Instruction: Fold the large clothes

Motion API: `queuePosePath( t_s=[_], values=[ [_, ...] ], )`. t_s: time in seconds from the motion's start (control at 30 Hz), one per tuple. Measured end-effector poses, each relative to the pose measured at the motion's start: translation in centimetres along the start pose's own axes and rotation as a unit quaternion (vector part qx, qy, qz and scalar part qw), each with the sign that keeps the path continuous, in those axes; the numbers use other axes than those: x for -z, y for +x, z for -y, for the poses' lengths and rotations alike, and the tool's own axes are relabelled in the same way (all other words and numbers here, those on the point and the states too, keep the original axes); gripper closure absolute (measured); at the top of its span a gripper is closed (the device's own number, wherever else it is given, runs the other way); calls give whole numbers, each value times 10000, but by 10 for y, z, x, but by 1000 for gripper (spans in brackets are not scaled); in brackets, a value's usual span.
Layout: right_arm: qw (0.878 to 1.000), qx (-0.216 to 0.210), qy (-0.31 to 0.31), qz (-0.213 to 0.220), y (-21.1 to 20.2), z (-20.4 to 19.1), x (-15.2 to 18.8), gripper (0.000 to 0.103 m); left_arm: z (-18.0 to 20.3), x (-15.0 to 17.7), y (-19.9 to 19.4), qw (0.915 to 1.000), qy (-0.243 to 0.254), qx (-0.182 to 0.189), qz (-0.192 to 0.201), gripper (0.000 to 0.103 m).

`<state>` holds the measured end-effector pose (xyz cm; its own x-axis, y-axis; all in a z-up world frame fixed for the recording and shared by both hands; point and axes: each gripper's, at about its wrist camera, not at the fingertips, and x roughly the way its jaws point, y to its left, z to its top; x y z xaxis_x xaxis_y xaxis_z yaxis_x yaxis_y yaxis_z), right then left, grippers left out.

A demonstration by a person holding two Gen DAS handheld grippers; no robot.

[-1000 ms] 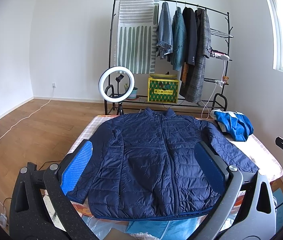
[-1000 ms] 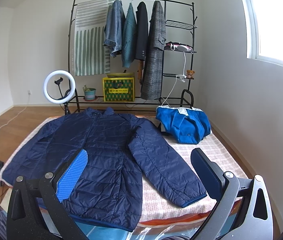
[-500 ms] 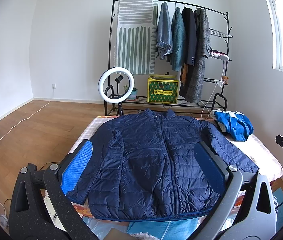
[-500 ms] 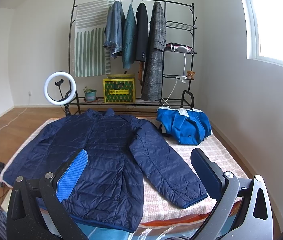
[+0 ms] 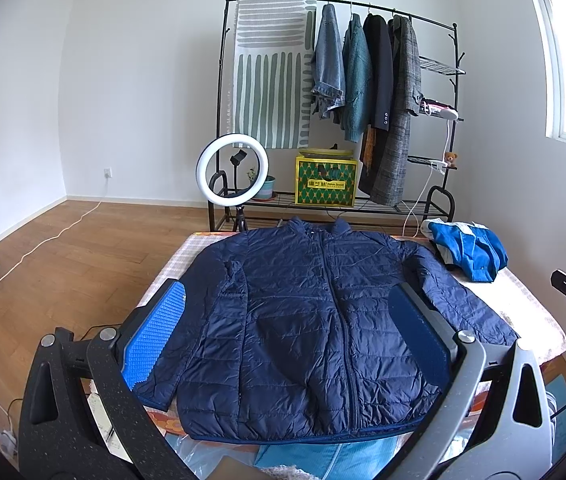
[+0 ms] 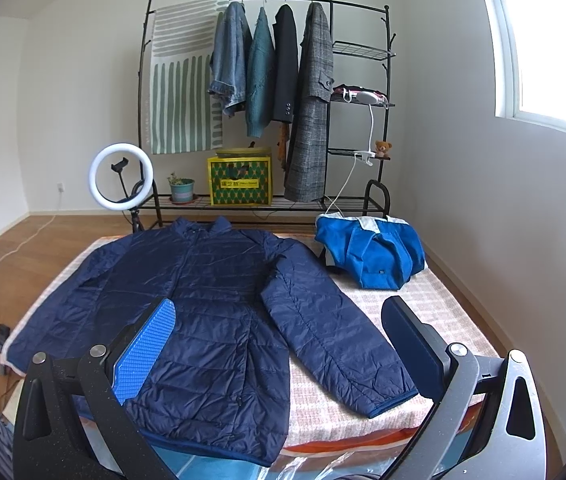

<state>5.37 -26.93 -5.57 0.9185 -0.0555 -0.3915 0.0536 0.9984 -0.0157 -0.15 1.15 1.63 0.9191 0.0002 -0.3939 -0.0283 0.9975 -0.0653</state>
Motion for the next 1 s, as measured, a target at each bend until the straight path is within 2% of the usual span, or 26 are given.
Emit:
queuePosePath(
  t_s=[0.4, 0.63, 0.8, 0.9, 1.0],
  values=[
    [10000, -41, -26, -29, 5, -8, -2, 0, -7, -8, 2, 10000, 35, -45, -23, 0],
    [9999, -119, -36, -30, 14, -12, -3, 0, -15, -1, 28, 9997, 95, -211, -96, 0],
    [9997, -212, -46, -77, 29, -18, -5, 0, -41, 5, 52, 9988, -60, -412, -276, 0],
    [9995, -279, -87, -108, 42, -25, -7, 0, -68, 14, 71, 9965, -164, -706, -415, 0],
    [9994, -308, -160, -62, 55, -34, -10, 0, -95, 23, 87, 9942, -465, -782, -578, 8]
  ],
)
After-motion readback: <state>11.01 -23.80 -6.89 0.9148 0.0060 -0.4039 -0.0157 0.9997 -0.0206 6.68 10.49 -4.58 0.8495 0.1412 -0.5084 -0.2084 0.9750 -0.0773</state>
